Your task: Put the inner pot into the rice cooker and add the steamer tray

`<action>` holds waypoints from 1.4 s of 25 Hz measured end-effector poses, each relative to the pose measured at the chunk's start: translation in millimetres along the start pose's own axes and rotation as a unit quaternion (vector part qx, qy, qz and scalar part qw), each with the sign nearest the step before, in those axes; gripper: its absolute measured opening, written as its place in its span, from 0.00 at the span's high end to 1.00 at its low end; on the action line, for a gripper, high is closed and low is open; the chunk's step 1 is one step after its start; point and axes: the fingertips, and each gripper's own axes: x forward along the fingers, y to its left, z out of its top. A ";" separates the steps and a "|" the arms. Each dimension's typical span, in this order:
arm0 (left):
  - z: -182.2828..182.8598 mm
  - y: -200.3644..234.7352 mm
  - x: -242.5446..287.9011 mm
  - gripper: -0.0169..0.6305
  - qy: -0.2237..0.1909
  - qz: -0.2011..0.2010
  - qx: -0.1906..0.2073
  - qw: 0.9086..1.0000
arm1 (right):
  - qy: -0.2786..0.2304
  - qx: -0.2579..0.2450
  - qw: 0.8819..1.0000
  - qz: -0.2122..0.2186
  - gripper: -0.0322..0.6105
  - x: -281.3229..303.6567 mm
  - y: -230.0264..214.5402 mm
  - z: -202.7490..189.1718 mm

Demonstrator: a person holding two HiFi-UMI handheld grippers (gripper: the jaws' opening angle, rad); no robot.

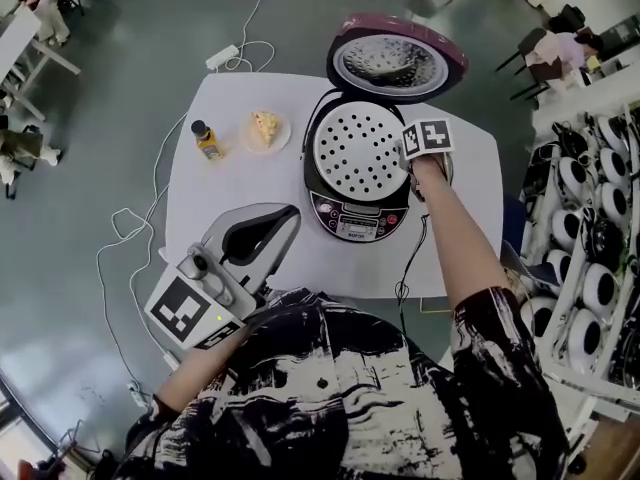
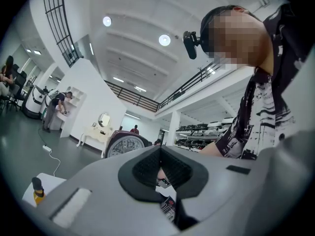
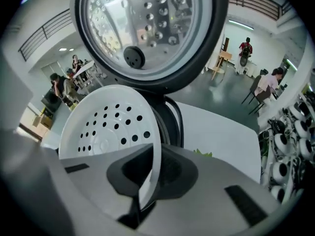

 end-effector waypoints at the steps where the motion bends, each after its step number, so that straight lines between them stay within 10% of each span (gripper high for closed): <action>1: 0.8 2.0 -1.4 0.97 -0.001 0.002 -0.001 1.000 | 0.000 -0.010 1.000 -0.009 0.95 0.9 -0.4 1.4; 13: 5.4 5.3 8.9 0.97 0.000 -0.010 -0.002 1.000 | -0.085 -0.059 0.994 -0.040 0.94 -8.8 2.3 7.8; 24: 0.8 -13.7 37.9 0.97 0.014 -0.052 0.003 0.999 | -0.121 -0.129 0.984 0.003 0.60 -8.3 23.2 2.4; 35: -3.4 -27.5 59.6 0.97 0.031 -0.061 0.010 0.998 | -0.118 -0.250 0.960 -0.044 0.51 -1.7 27.1 7.0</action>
